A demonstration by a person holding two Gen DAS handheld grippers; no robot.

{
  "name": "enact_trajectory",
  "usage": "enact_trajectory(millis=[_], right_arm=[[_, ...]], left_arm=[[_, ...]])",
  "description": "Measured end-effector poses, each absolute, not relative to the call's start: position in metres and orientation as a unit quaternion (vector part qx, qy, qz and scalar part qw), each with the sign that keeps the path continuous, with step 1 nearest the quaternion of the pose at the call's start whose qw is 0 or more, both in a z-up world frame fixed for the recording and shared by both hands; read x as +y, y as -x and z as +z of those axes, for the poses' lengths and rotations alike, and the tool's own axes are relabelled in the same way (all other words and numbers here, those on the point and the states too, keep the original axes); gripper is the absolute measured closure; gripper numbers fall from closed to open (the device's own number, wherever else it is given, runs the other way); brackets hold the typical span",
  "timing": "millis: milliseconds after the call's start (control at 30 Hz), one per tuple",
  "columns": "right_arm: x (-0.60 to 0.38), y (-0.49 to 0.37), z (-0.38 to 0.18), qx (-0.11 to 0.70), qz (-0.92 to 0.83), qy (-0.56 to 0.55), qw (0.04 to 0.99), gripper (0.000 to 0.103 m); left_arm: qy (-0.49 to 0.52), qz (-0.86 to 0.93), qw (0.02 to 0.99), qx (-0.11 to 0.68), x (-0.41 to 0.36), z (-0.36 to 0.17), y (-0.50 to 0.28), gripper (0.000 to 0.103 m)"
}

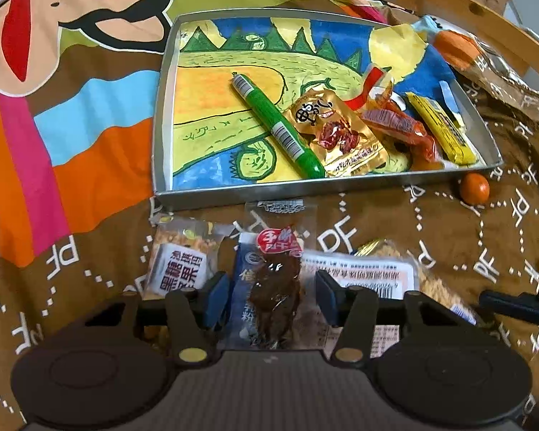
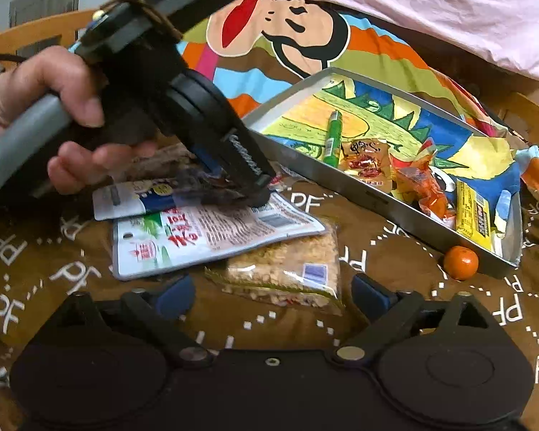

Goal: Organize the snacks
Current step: 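Move the right tool toward the puffed rice bag while the left tool approaches the dried-meat pouch, then close the right tool on the puffed rice bag while the left tool grasps the dried-meat pouch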

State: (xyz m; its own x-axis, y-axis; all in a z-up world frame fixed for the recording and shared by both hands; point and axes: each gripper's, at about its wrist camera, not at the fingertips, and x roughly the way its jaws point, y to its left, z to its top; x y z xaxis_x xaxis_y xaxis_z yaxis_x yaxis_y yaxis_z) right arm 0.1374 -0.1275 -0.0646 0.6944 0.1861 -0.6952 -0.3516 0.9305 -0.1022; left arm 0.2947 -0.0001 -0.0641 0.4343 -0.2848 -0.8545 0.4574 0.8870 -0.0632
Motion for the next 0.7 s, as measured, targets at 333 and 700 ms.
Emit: enact_trajectory(millis=[333, 700], right_arm=[[-0.14, -0.149, -0.069, 0.384, 0.132, 0.083, 0.91, 0.026], [-0.152, -0.136, -0.064, 0.41, 0.117, 0.083, 0.901, 0.016]], left_arm=[[-0.087, -0.195, 0.834, 0.508, 0.0, -0.058, -0.291, 0.053], [-0.085, -0.201, 0.833, 0.509, -0.005, -0.035, -0.261, 0.052]])
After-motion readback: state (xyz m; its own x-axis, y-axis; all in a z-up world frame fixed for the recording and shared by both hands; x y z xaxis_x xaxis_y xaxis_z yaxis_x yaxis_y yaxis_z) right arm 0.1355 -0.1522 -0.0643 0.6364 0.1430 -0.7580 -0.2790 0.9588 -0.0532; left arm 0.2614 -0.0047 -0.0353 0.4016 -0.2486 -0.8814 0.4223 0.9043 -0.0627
